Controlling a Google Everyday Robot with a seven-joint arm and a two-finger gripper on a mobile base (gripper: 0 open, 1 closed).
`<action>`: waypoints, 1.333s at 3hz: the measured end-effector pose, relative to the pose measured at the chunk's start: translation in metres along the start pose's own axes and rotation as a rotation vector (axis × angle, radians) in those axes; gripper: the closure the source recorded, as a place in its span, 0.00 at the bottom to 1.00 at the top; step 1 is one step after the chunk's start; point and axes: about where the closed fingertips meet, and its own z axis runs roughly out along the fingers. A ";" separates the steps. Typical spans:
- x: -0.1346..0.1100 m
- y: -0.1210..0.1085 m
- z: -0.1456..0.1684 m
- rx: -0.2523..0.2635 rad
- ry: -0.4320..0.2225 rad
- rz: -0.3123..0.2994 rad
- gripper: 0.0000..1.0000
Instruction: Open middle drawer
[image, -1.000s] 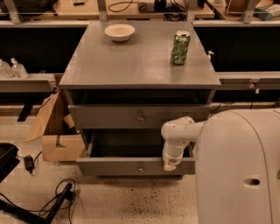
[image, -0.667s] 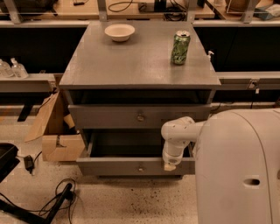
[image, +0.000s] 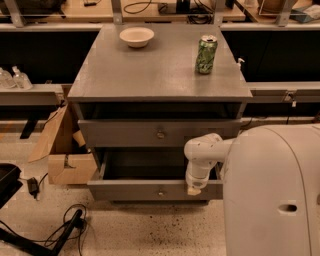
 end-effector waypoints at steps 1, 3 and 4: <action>0.000 0.000 0.000 0.000 0.000 0.000 0.76; 0.000 0.000 0.000 0.000 0.000 0.000 0.30; 0.000 0.000 0.000 0.000 0.000 0.000 0.06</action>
Offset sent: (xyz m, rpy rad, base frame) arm 0.0000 0.0000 0.0003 0.0000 0.0000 0.0000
